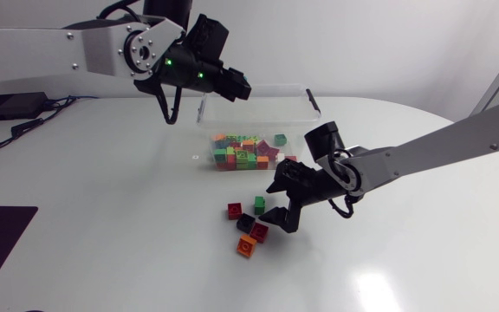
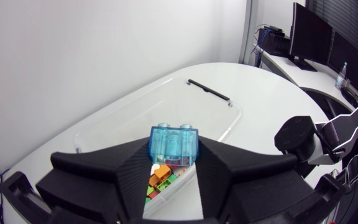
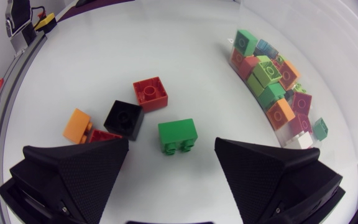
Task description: Place the duplo bricks in the container
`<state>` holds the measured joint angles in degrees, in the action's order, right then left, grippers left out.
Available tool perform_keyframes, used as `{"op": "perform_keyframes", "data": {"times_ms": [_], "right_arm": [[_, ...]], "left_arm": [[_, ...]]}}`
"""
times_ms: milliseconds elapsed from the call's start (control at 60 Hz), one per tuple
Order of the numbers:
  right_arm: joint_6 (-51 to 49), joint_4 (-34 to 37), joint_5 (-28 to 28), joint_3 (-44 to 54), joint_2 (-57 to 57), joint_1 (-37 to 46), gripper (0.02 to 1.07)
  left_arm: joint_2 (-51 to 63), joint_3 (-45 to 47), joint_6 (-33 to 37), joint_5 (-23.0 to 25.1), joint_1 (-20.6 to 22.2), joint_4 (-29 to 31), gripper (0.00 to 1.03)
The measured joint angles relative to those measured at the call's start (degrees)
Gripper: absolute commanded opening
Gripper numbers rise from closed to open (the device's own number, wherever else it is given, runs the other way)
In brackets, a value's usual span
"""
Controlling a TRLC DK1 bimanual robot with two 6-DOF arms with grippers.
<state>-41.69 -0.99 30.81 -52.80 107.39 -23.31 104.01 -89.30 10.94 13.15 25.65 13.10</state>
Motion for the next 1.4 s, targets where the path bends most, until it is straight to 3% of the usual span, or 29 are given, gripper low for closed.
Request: {"op": "perform_keyframes", "data": {"times_ms": [250,333,400,483,550,600,617,633,817,1167,1400], "right_arm": [[-1.90,0.00,0.96,-3.85,5.46,0.55,0.87],[-2.08,0.00,0.96,-4.57,6.51,0.48,0.72],[-2.08,0.15,0.94,-5.11,6.91,0.26,0.50],[-2.05,0.66,0.96,-5.90,7.06,-0.15,0.32],[-2.05,0.85,0.96,-6.25,7.08,-0.68,0.32],[-2.05,1.36,0.98,-6.49,7.08,-1.01,0.32],[-2.05,1.70,0.98,-6.58,7.08,-1.03,0.32],[-2.03,2.05,1.03,-6.64,7.08,-1.05,0.31],[-2.03,6.14,1.05,-6.03,4.11,-0.50,0.31],[1.16,9.86,1.62,-5.09,-11.91,4.61,0.31],[8.13,9.75,2.40,-9.01,-16.22,7.78,0.31]], "left_arm": [[7.72,-7.06,1.18,2.34,-2.99,2.54,0.22],[9.66,-9.70,1.36,2.51,-3.45,3.58,0.22],[11.54,-12.46,1.60,2.49,-3.54,4.63,0.22],[13.31,-15.19,1.62,2.54,-3.52,5.38,0.27],[15.04,-17.68,1.60,2.51,-3.52,5.70,0.44],[16.44,-19.85,1.57,2.45,-3.52,6.43,0.86],[16.94,-20.52,1.57,2.40,-3.52,6.58,0.88],[17.18,-20.85,1.57,2.30,-3.52,6.58,1.00],[16.20,-19.21,1.70,0.98,-3.74,7.21,1.00],[-5.97,4.87,10.40,0.98,-4.90,9.11,0.99],[-8.70,16.35,19.19,0.98,-3.23,13.35,0.99]]}}
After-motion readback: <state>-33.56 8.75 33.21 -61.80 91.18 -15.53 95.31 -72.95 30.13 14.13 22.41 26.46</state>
